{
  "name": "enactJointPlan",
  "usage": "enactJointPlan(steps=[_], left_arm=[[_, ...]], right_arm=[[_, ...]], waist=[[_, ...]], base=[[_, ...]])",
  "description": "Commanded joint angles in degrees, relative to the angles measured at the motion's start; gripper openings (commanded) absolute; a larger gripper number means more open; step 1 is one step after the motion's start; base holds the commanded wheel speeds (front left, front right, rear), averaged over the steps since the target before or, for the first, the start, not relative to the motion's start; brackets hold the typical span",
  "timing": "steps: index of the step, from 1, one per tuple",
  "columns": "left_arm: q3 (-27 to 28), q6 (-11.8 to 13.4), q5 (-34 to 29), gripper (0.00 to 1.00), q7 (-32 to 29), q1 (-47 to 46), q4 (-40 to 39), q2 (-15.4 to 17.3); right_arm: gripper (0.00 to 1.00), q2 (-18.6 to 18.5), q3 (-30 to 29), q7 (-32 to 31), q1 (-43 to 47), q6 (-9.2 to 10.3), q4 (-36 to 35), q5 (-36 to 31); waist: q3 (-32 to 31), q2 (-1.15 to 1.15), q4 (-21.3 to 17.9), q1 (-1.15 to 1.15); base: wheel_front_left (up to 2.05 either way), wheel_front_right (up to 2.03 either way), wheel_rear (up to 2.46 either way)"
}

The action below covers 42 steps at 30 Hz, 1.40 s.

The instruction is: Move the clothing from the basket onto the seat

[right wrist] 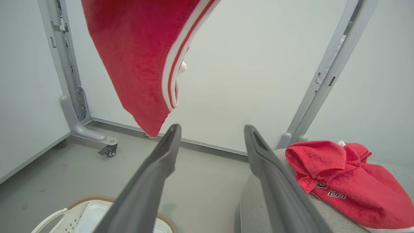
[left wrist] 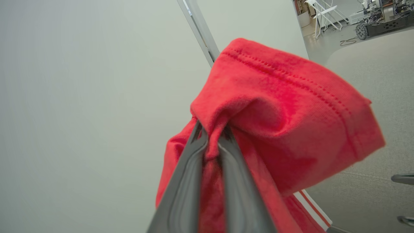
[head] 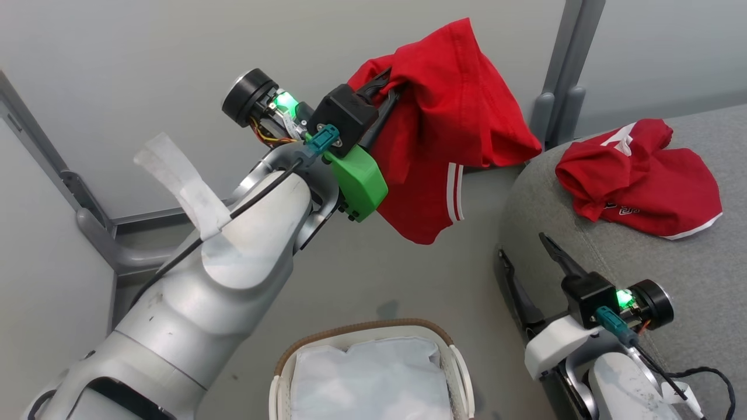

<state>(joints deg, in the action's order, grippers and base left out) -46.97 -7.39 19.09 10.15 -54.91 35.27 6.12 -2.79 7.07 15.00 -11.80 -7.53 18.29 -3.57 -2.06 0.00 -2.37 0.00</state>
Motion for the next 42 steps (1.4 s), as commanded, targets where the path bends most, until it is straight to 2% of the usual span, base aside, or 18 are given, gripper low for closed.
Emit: enactJointPlan(steps=[1, 9, 16, 26, 27, 28, 29, 30, 31, 42], left_arm=[[-0.28, -0.09, 0.67, 0.00, 0.03, -1.31, -0.56, -0.17], [-2.07, -0.11, 2.08, 0.00, -0.41, -2.87, -2.47, -0.67], [-4.19, -0.11, 3.85, 0.00, -0.38, -4.01, -3.74, -1.31], [-6.29, -0.11, 5.88, 0.00, 0.08, -4.60, -5.13, -2.16], [-6.41, -0.11, 6.13, 0.00, 0.11, -4.64, -5.22, -2.20], [-6.54, -0.11, 6.28, 0.00, 0.19, -4.66, -5.28, -2.23], [-6.62, -0.11, 6.49, 0.00, 0.19, -4.68, -5.33, -2.25], [-6.66, -0.11, 6.66, 0.00, 0.25, -4.67, -5.34, -2.27], [-6.66, -0.11, 6.80, 0.00, 0.33, -4.64, -5.29, -2.26], [-5.89, 0.36, 9.04, 0.00, -0.47, -2.20, -1.15, -1.13]], right_arm=[[1.00, -0.20, 0.34, 0.28, -1.11, 0.08, 1.02, -1.13], [1.00, -0.20, 2.21, 0.28, -6.80, 0.08, 8.13, -3.53], [1.00, -0.17, 6.89, 0.28, -12.94, 0.08, 14.72, -1.59], [1.00, -0.21, 12.38, 0.28, -19.54, 0.08, 20.25, 2.93], [0.84, -0.22, 12.96, 0.28, -19.99, 0.08, 20.73, 3.49], [0.49, -0.21, 13.49, 0.28, -20.43, 0.08, 21.16, 3.79], [0.28, -0.19, 14.12, 0.28, -20.80, 0.08, 21.53, 4.20], [0.17, -0.20, 14.51, 0.28, -21.02, 0.08, 21.79, 4.53], [0.00, -0.22, 14.94, 0.28, -21.25, 0.08, 22.04, 4.87], [0.00, -0.20, 17.34, 0.28, -19.87, 0.08, 19.52, 6.69]], waist=[[-0.12, 0.00, 0.33, 0.00], [-0.48, 0.00, 2.03, 0.00], [-0.73, 0.00, 3.71, 0.00], [-0.40, 0.00, 5.26, 0.00], [-0.33, 0.00, 5.36, 0.00], [-0.25, 0.00, 5.44, 0.00], [-0.17, 0.00, 5.51, 0.00], [-0.10, 0.00, 5.56, 0.00], [-0.01, 0.00, 5.59, 0.00], [0.66, 0.00, 4.68, 0.00]], base=[[0.00, 0.00, 0.00], [0.00, 0.00, 0.00], [0.00, 0.00, 0.00], [0.00, 0.00, 0.00], [0.00, 0.00, 0.00], [0.00, 0.00, 0.00], [0.00, 0.00, 0.00], [0.00, 0.00, 0.00], [0.00, 0.00, 0.00], [0.00, 0.00, 0.00]])
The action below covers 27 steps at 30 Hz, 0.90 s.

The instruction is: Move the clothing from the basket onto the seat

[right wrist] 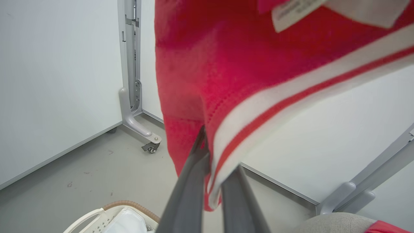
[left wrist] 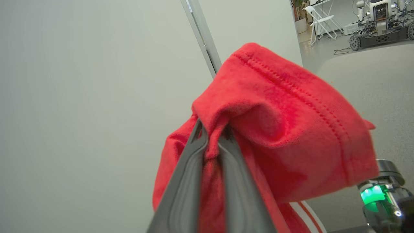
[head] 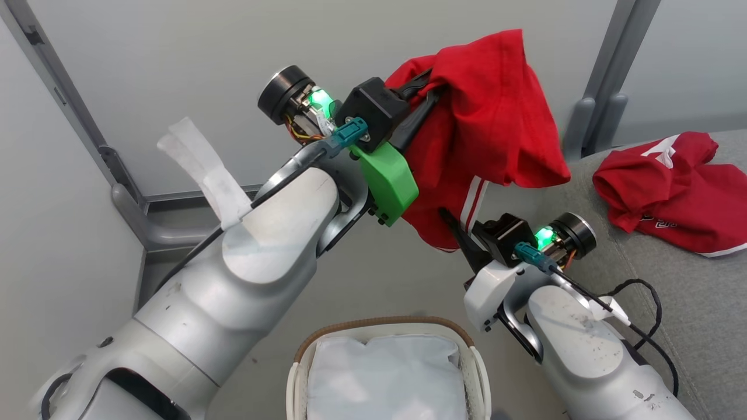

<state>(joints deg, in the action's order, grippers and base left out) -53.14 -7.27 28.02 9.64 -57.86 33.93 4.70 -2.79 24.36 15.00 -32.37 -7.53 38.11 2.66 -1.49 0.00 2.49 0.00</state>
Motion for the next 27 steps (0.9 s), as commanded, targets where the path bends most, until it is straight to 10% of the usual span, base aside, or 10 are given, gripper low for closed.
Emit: enactJointPlan(steps=[1, 13, 18, 19, 27], left_arm=[[0.35, 0.28, 0.34, 0.00, 0.10, 0.97, 0.93, 0.46], [0.73, 0.42, 2.92, 0.04, 1.60, 4.40, 7.94, 0.69], [0.51, 0.24, 4.54, 0.48, 2.23, 6.78, 9.86, 0.32], [0.62, 0.21, 5.07, 1.00, 2.52, 7.45, 10.16, 0.21], [2.06, 1.17, 6.65, 1.00, 5.21, 13.72, 9.88, -0.88]], right_arm=[[0.00, -0.21, 0.19, 0.28, 1.03, 0.08, -0.81, 0.43], [0.00, -0.61, -0.26, 0.28, 3.68, 0.08, -7.09, 0.07], [0.00, -0.61, -1.23, 0.28, 3.95, 0.08, -9.64, -0.31], [0.00, -0.61, -1.53, 0.29, 4.12, 0.08, -10.26, -0.42], [0.00, -0.69, -3.95, 0.28, 5.00, 0.08, -13.97, -1.41]], waist=[[0.14, 0.00, -0.38, 0.00], [0.54, 0.00, -1.84, 0.00], [0.69, 0.00, -1.94, 0.00], [0.74, 0.00, -1.95, 0.00], [1.12, 0.00, -2.01, 0.00]], base=[[0.00, 0.00, 0.00], [0.00, 0.00, 0.00], [0.00, 0.00, 0.00], [0.00, 0.00, 0.00], [0.00, 0.00, 0.00]])
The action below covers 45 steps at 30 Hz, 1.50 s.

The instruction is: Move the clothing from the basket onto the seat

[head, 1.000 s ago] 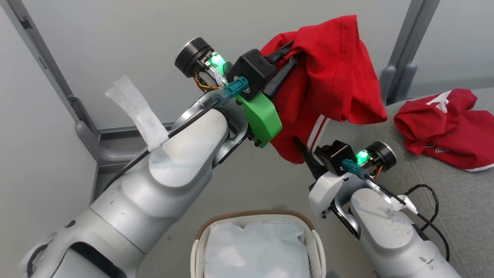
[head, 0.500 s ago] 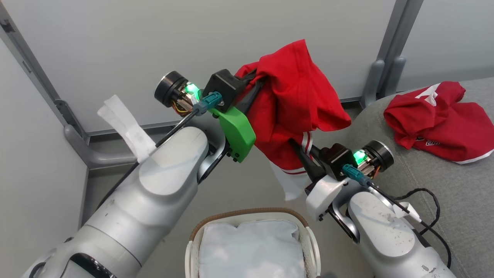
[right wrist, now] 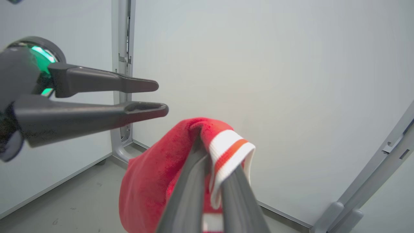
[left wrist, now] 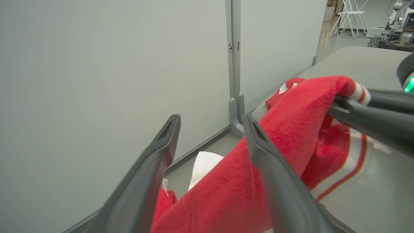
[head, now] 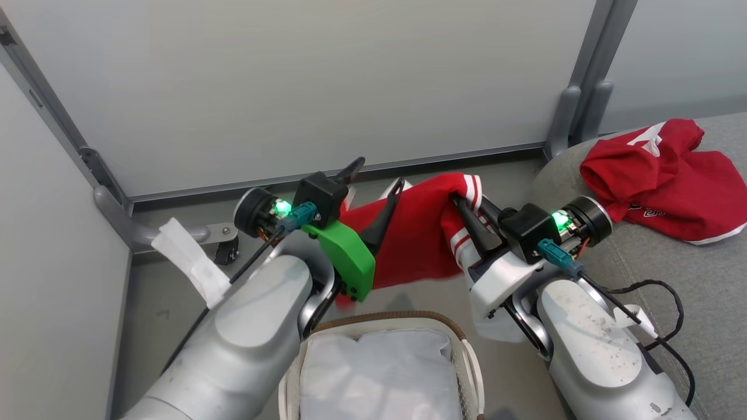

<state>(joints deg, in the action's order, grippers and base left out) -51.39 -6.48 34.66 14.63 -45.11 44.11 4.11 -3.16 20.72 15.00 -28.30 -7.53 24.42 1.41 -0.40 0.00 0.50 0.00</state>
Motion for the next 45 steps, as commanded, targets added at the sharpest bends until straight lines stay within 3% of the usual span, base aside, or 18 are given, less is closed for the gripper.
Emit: enactJointPlan(steps=[1, 11, 22, 45], left_arm=[[0.30, 0.39, -0.01, 1.00, 0.37, 1.93, -0.65, -0.42], [5.99, 1.09, -4.69, 1.00, 0.50, 14.70, -10.60, -0.79], [8.89, 0.17, -6.68, 1.00, 0.52, 23.00, -14.39, -1.19], [10.45, 1.11, -9.67, 1.00, 0.53, 23.14, -18.92, -1.13]], right_arm=[[0.00, -0.33, -0.71, 0.29, 0.99, 0.08, -0.72, -0.36], [0.00, -0.80, -4.28, 0.29, 2.99, 0.08, -4.35, -1.58], [0.00, -1.28, -7.89, 0.28, 4.38, 0.08, -6.81, -2.44], [0.00, -5.57, -9.89, 0.29, -0.49, 0.08, -10.70, -3.46]], waist=[[0.07, 0.00, -0.03, 0.00], [0.59, 0.00, -0.97, 0.00], [1.31, 0.00, -3.64, 0.00], [6.43, 0.00, -20.94, 0.00]], base=[[0.00, 0.00, 0.00], [0.00, 0.00, 0.00], [0.00, 0.00, 0.00], [0.00, 0.00, 0.00]])
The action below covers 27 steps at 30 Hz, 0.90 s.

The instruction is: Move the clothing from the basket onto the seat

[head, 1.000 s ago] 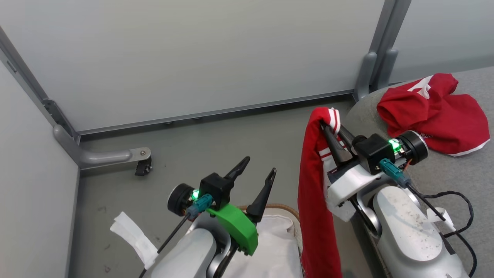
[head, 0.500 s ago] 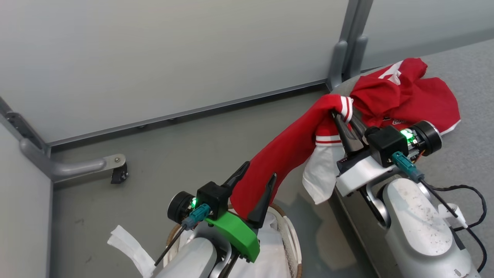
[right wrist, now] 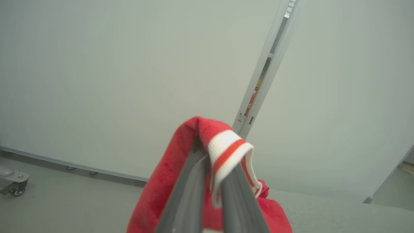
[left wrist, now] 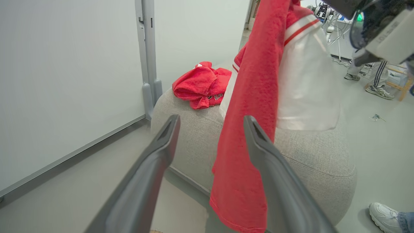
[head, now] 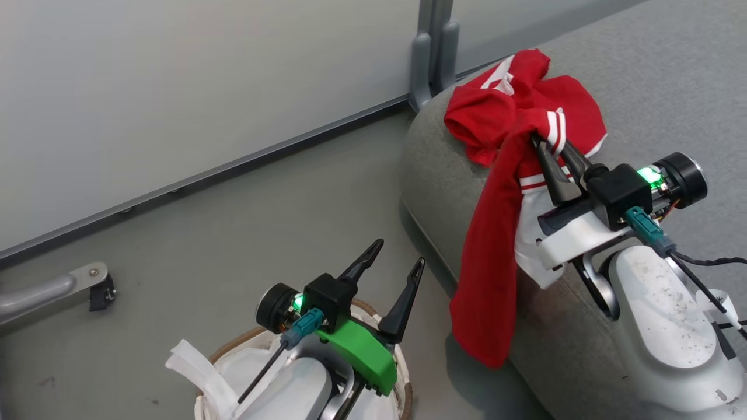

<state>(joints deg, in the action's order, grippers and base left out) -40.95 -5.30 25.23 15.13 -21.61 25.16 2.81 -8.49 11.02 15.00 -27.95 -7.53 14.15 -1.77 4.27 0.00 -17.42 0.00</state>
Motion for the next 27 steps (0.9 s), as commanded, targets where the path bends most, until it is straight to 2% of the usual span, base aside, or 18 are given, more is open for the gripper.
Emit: enactJointPlan(steps=[1, 7, 13, 22, 27], left_arm=[[-0.30, -0.19, -0.46, 1.00, 0.02, -0.43, 0.17, 0.17], [-0.73, -0.34, -1.49, 1.00, 0.02, -0.81, 0.41, 0.20], [-0.75, -0.70, -3.03, 1.00, 0.02, -1.85, 1.06, 0.19], [-0.14, -1.33, -6.03, 1.00, 0.02, -5.23, 2.02, 0.20], [0.62, -1.67, -7.75, 1.00, 0.02, -7.69, 1.69, 0.19]], right_arm=[[0.00, -0.56, -0.36, 0.29, -0.79, 0.08, -0.49, -0.17], [0.00, -1.82, -2.07, 0.29, -1.21, 0.08, -0.95, -0.31], [0.00, -3.61, -5.34, 0.29, -5.19, 0.08, -2.29, -0.93], [0.00, -13.47, -11.79, 0.29, -18.55, 0.08, -1.60, -1.72], [0.00, -18.75, -18.81, 0.09, -27.66, 0.08, 2.60, 0.32]], waist=[[1.93, 0.00, -3.58, 0.00], [3.04, 0.00, -4.50, 0.00], [5.40, 0.00, -3.35, 0.00], [10.87, 0.00, 0.91, 0.00], [14.61, 0.00, 3.85, 0.00]], base=[[0.00, 0.00, 0.00], [0.00, 0.00, 0.00], [0.00, 0.00, 0.00], [0.00, 0.00, 0.00], [0.00, 0.00, 0.00]])
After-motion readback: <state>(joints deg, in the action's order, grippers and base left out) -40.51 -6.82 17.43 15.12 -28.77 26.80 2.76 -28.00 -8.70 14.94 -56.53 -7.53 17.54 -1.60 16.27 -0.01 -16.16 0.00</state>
